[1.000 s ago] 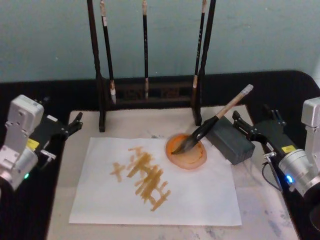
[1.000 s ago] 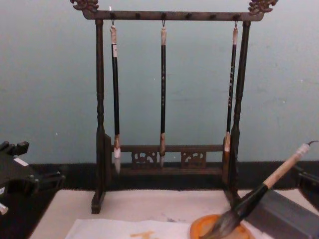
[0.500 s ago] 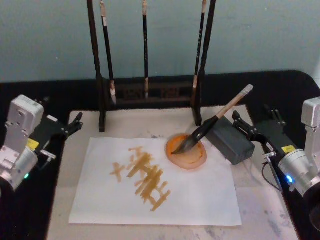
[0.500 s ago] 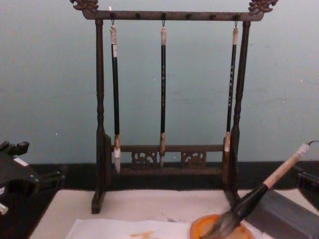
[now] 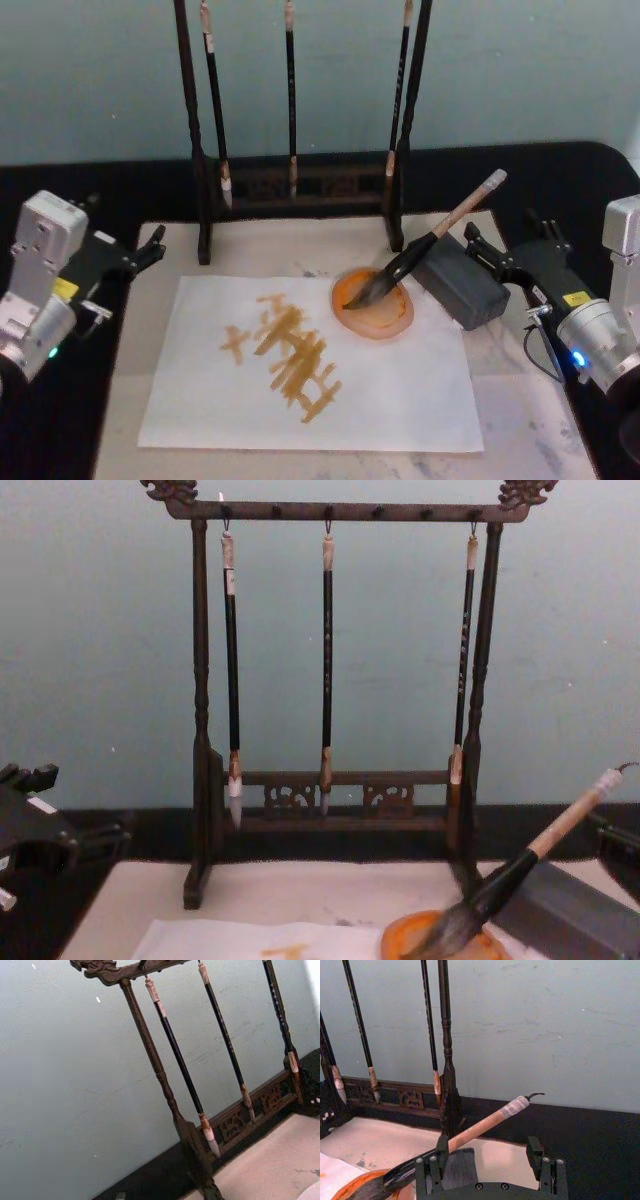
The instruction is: Pick up the brush from the inkstone, write on the paper, then place the brush back to its original position.
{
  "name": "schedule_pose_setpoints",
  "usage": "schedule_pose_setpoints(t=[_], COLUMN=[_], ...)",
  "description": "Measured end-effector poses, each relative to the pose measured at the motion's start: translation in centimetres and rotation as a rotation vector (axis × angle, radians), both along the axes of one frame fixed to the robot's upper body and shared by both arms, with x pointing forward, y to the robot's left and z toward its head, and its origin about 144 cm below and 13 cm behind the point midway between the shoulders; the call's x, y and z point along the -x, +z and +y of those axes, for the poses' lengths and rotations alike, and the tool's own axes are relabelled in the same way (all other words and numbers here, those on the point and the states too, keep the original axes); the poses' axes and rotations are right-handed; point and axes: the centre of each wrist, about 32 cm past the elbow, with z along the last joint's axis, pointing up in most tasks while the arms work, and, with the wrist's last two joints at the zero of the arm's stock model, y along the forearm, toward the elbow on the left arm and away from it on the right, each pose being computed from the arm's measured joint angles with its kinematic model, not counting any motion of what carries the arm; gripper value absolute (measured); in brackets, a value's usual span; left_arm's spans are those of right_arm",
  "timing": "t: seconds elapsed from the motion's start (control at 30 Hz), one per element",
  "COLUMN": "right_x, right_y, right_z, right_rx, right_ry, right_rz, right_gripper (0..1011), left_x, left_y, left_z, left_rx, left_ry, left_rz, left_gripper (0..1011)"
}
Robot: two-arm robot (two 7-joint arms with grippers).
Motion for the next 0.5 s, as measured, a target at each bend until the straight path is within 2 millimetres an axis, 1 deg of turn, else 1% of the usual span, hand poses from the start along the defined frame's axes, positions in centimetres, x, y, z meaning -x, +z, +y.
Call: schedule_pose_setpoints(t=[0.5], right_x=[0.0], right_y=[0.0], right_z=[0.0], right_rx=[0.0], right_ry=[0.0], right_rz=[0.0], right_gripper=[1000], left_x=[0.0], left_y=[0.0], left_z=[0.0], left_rx=[0.0], left_ry=[0.0], left_rz=[0.0], left_gripper=[1010])
